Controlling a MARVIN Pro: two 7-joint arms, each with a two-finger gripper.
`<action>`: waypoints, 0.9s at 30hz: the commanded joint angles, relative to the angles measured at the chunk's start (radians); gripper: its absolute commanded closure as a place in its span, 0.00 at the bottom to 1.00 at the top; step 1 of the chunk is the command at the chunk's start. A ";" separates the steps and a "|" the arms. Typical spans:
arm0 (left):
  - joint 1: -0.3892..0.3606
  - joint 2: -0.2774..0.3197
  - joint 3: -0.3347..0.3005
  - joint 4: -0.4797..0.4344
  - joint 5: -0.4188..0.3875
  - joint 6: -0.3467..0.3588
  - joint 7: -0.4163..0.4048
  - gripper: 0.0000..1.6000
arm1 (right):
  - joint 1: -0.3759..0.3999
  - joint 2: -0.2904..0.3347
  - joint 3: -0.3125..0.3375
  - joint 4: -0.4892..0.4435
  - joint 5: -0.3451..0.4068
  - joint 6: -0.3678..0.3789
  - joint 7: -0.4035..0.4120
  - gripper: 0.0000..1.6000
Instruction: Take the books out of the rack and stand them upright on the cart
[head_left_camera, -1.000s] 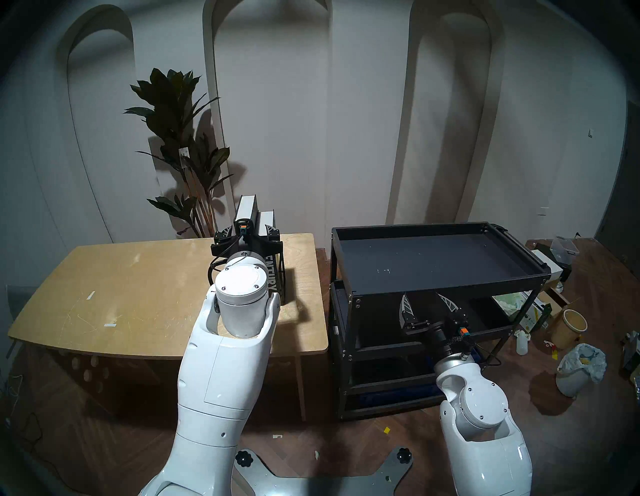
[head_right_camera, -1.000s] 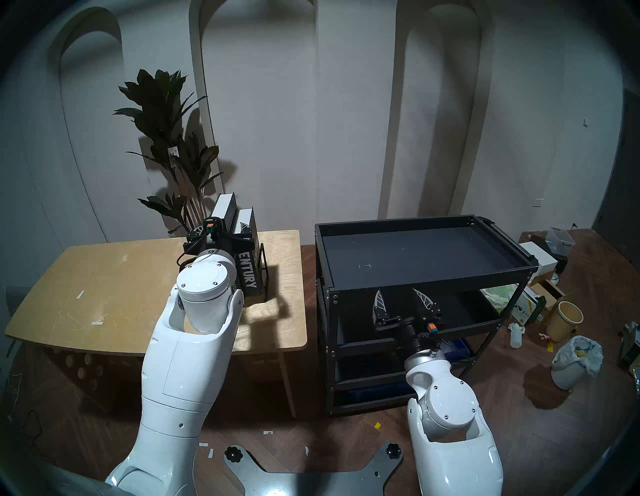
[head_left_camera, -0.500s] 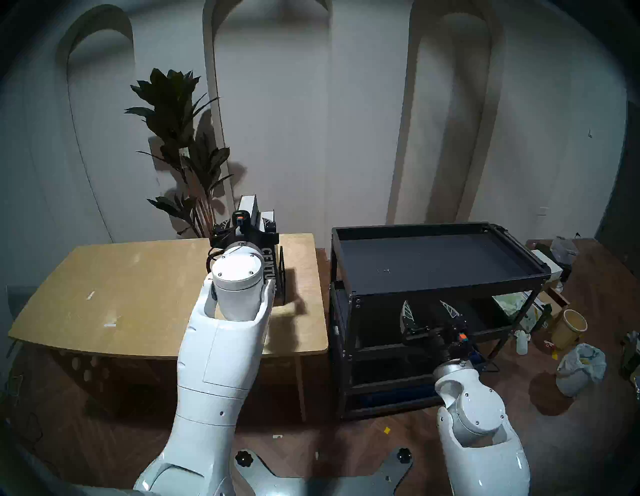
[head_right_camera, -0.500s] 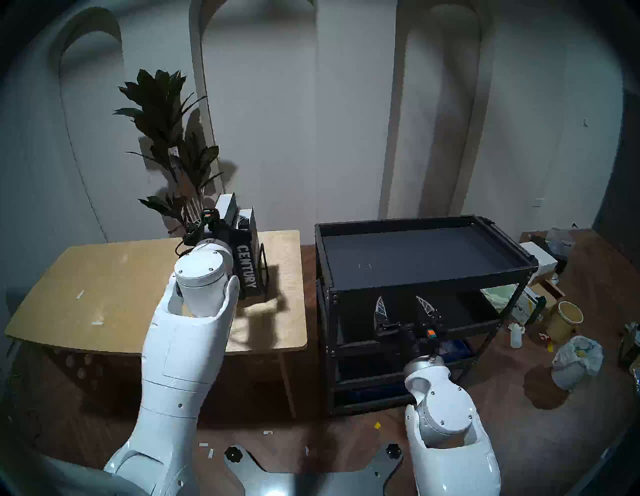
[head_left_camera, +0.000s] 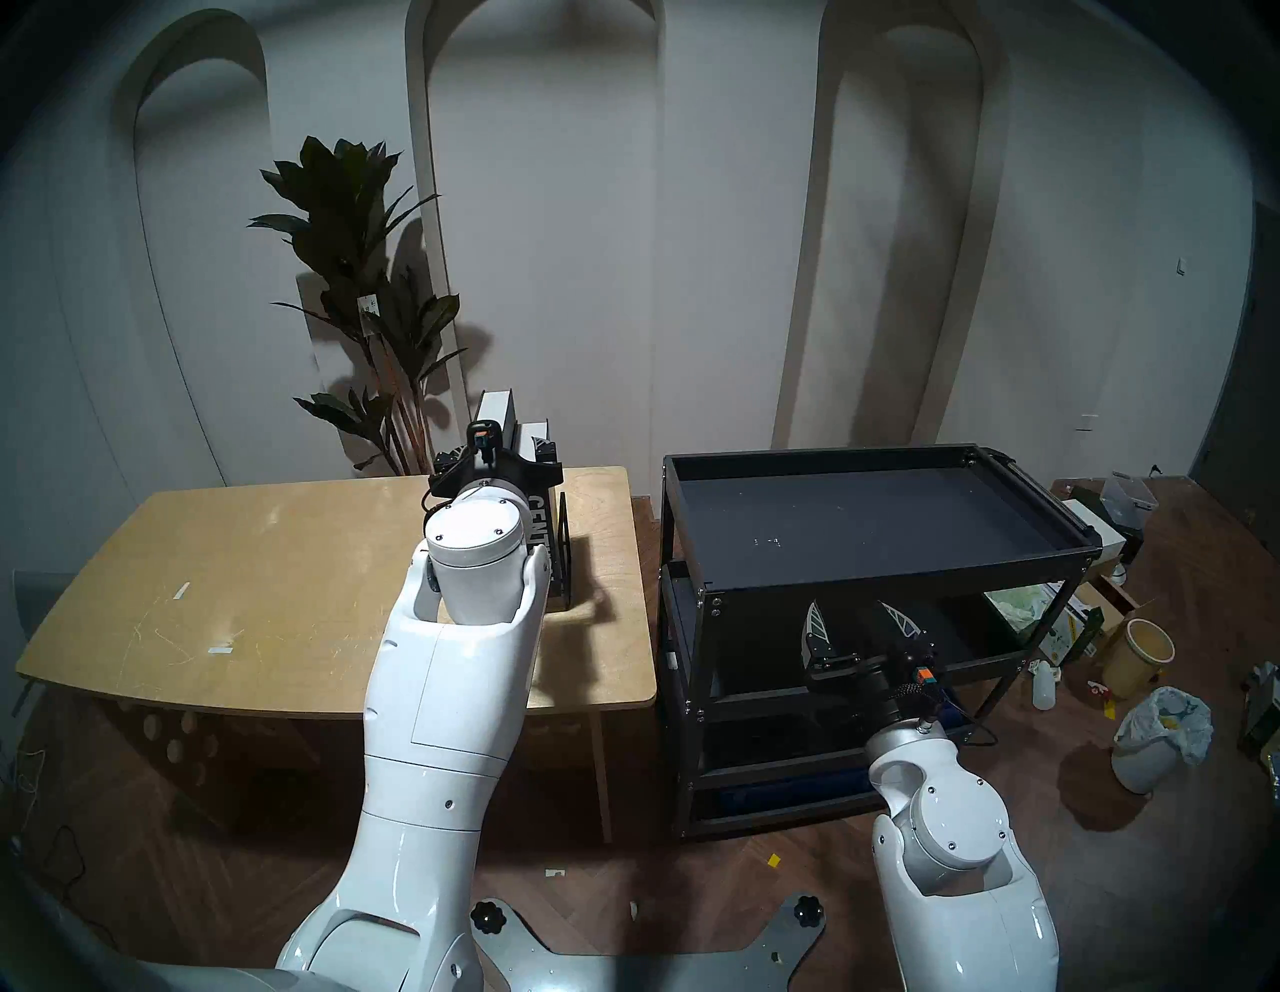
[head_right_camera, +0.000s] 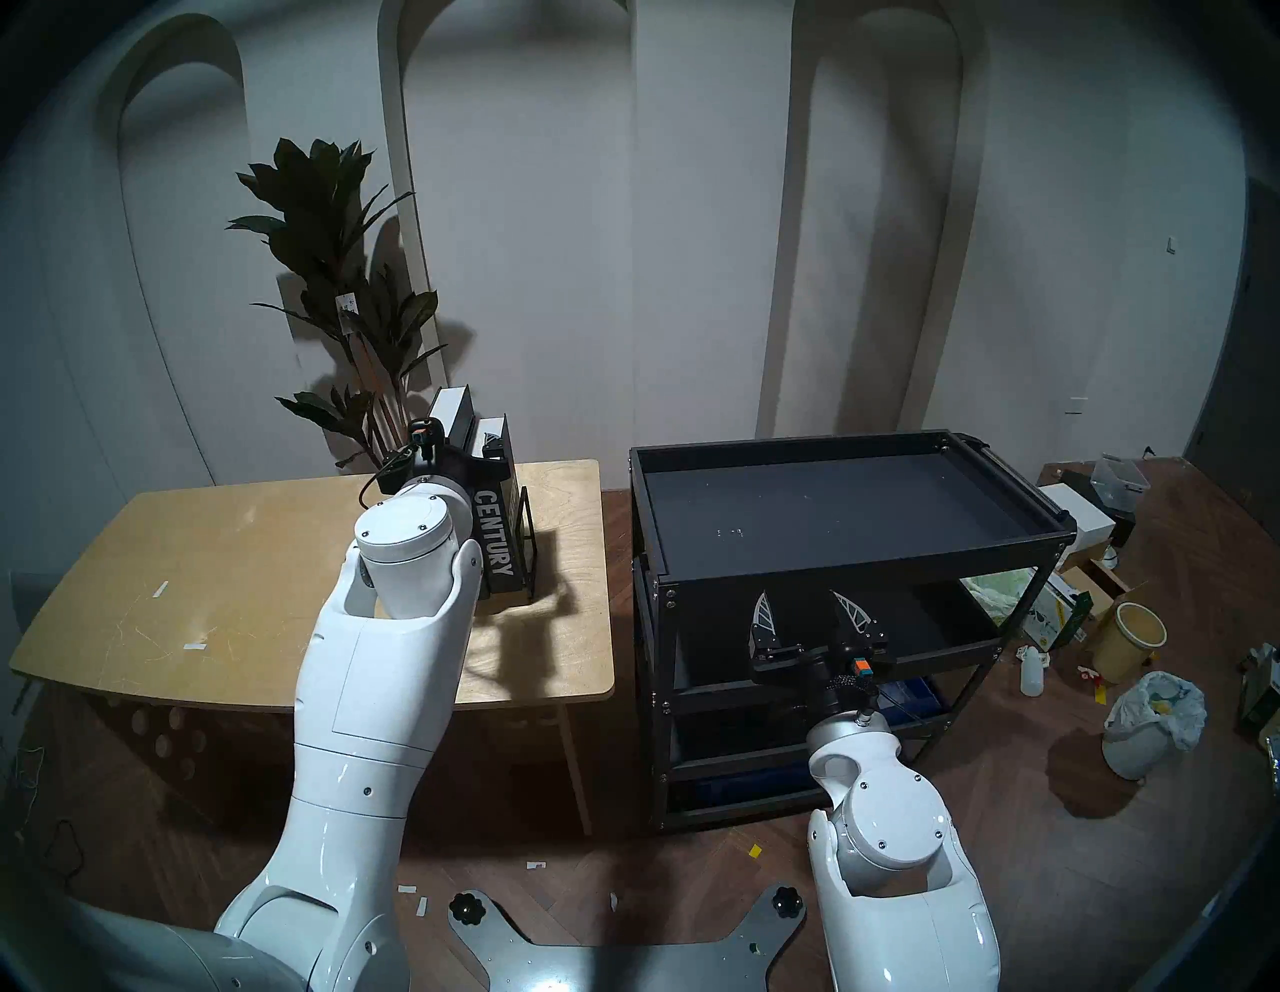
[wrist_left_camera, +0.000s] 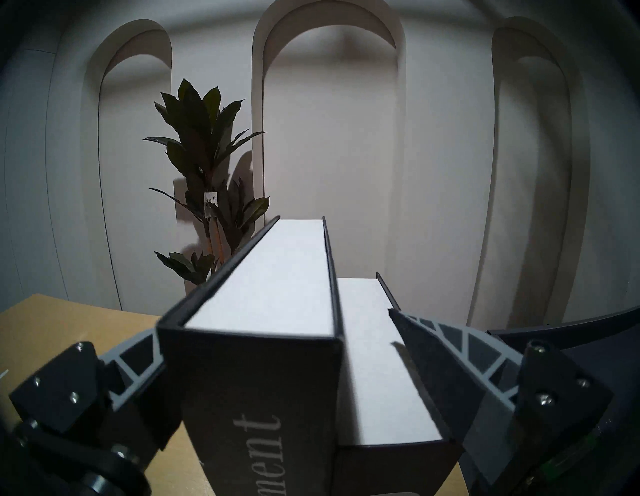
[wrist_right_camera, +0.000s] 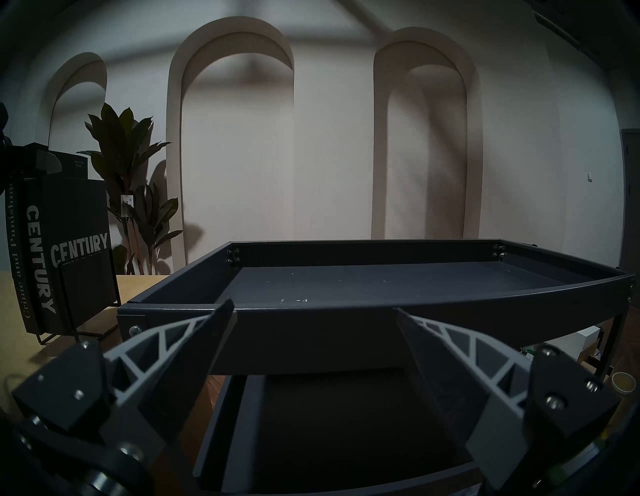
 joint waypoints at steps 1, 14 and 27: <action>-0.046 -0.007 0.001 -0.011 0.005 -0.025 0.009 0.00 | 0.016 0.005 0.002 -0.008 -0.002 0.001 0.002 0.00; -0.041 -0.018 -0.007 -0.013 -0.008 -0.039 0.016 0.00 | 0.035 0.016 -0.003 0.011 -0.001 0.007 0.006 0.00; -0.031 -0.021 -0.012 -0.026 -0.021 -0.054 0.021 0.13 | 0.051 0.019 -0.003 0.027 0.001 0.012 0.015 0.00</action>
